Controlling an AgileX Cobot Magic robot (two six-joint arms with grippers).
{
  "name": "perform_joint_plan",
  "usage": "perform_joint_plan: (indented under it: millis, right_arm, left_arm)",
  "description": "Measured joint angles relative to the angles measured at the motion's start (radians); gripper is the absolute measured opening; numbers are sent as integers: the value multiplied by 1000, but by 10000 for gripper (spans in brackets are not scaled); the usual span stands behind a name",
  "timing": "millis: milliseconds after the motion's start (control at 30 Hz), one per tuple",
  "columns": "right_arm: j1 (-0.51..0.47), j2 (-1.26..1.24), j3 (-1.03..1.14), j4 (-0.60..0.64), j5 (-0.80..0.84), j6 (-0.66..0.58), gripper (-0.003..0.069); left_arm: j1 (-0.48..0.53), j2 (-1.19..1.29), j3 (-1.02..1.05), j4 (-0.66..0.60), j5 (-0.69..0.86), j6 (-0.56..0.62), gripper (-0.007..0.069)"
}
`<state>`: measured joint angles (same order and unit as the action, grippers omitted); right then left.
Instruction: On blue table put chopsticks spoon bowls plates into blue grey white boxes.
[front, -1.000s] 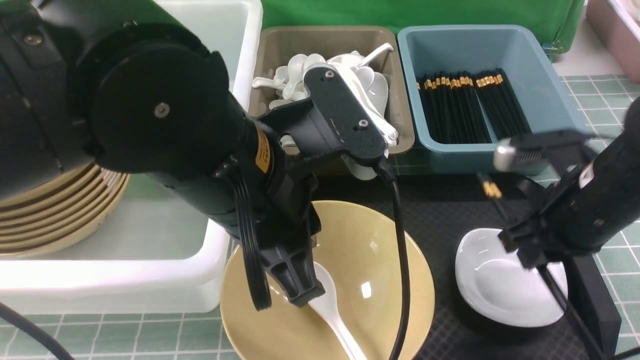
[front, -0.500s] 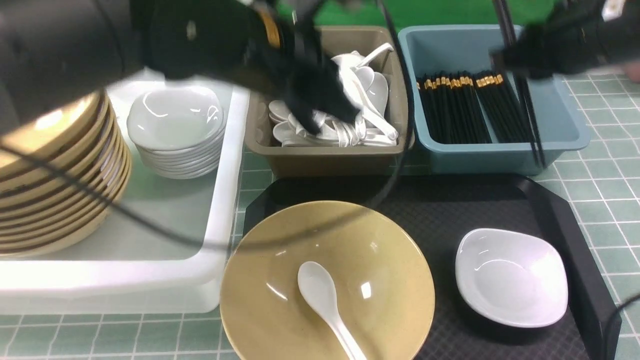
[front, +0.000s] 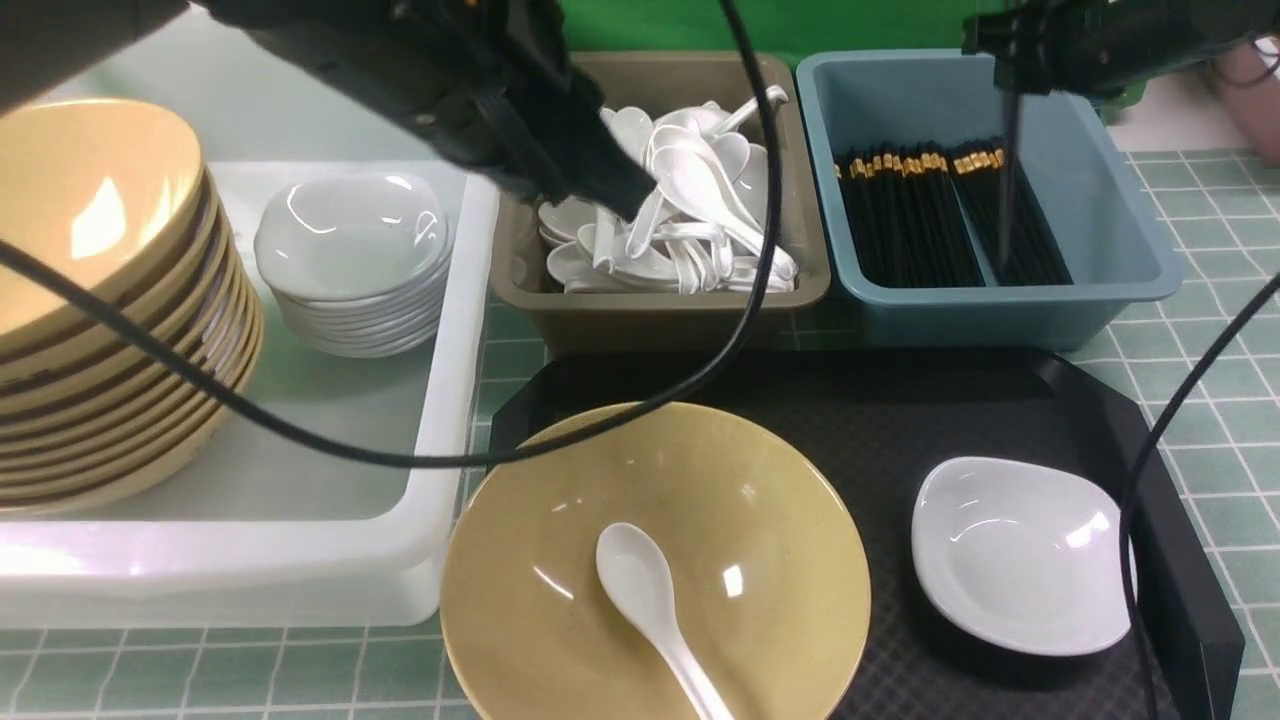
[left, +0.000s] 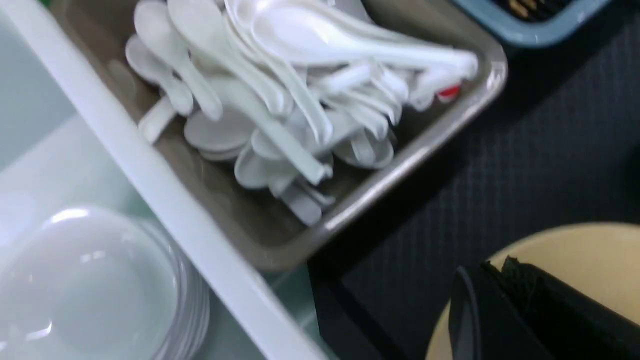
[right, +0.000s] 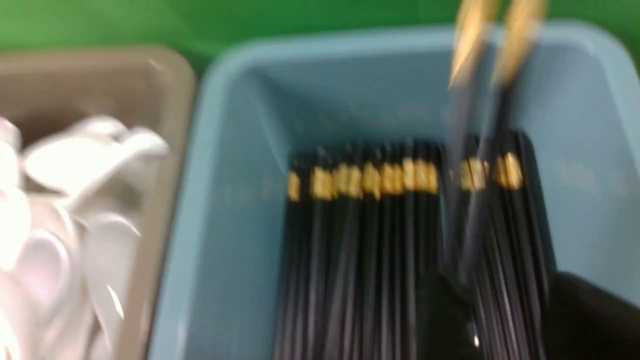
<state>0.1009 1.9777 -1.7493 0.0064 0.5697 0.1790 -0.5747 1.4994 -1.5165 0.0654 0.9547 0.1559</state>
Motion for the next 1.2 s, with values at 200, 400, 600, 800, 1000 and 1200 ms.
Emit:
perform_joint_plan:
  millis: [200,400,600,800,1000,1200]
  right_arm:
    - [13,-14,-95,3,287,-113,519]
    - [137,-93,-119,19,556,-335,540]
    - [424,-154,-25,77,662,-418,540]
    - [592,-155,100,87,662,-416,540]
    - [701,-150,244,87,584,-345,540]
    - [719,-87,277,97,522,-275,540]
  left_arm:
    - [0,-109,70,1,45,0,3]
    - [0,-280,271,1,42,0,3]
    - [0,-478,527,-9,-23,0,3]
    - [0,-567,631,-14,-63,0,3]
    - [0,-584,658,-14,-70,0,3]
    - [0,-584,658,-14,-117,0,3]
